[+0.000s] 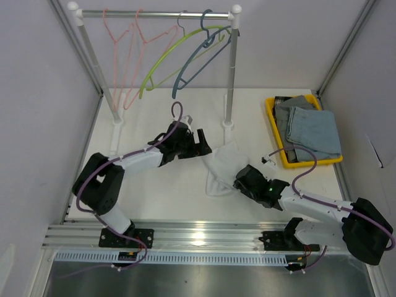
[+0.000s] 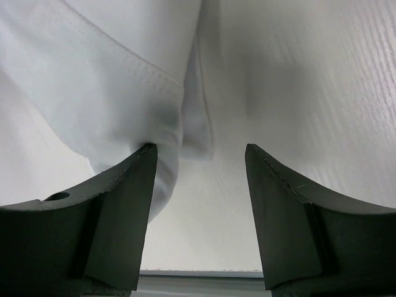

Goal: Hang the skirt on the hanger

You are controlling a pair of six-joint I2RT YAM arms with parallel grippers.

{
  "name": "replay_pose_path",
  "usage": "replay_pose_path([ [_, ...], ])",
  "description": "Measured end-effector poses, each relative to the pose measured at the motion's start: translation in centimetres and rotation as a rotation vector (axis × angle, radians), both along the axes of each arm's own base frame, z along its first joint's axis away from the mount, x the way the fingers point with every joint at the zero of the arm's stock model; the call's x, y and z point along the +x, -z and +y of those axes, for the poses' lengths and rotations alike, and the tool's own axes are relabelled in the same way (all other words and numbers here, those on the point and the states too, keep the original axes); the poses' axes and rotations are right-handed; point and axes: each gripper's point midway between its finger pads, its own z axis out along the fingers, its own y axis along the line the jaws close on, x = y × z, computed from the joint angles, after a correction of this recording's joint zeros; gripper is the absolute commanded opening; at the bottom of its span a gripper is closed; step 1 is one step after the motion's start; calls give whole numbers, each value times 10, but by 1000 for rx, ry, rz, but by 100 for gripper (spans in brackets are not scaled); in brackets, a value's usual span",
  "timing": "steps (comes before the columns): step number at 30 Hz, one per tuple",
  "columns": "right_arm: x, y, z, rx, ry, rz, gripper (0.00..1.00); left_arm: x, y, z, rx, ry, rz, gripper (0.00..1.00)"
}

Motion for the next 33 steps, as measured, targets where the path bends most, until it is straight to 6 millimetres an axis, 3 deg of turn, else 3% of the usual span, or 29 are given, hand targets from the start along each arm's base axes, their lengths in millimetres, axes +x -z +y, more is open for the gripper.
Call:
replay_pose_path([
  [4, 7, -9, -1, 1, -8, -20, 65, 6, 29, -14, 23, 26, 52, 90],
  [9, 14, -10, -10, -9, -8, -14, 65, 12, 53, -35, 26, 65, 93, 70],
  [12, 18, -10, -15, -13, -15, -9, 65, 11, 58, -39, 14, 74, 110, 21],
  [13, 20, -10, -16, -12, -15, -7, 65, 11, 57, -40, 12, 75, 112, 0],
  [16, 27, -10, -21, -9, -17, -6, 63, 13, 53, -39, 23, 75, 97, 0],
  [19, 38, -13, -28, -19, -24, -1, 63, 10, 40, -23, 64, 31, 84, 0],
  [21, 47, -18, -28, -19, -29, -3, 63, 6, 22, -7, 101, -9, 57, 0],
  [25, 61, -31, -22, -1, -56, -22, 61, 3, -35, 28, 137, -102, -62, 0],
  [27, 60, -31, -20, 5, -63, -22, 61, 1, -49, 42, 148, -140, -103, 0],
  [29, 59, -29, -18, 15, -68, -19, 60, -4, -44, 53, 181, -161, -99, 0],
  [33, 55, -20, -14, 21, -85, 5, 61, -28, 6, 76, 296, -160, 10, 0],
])
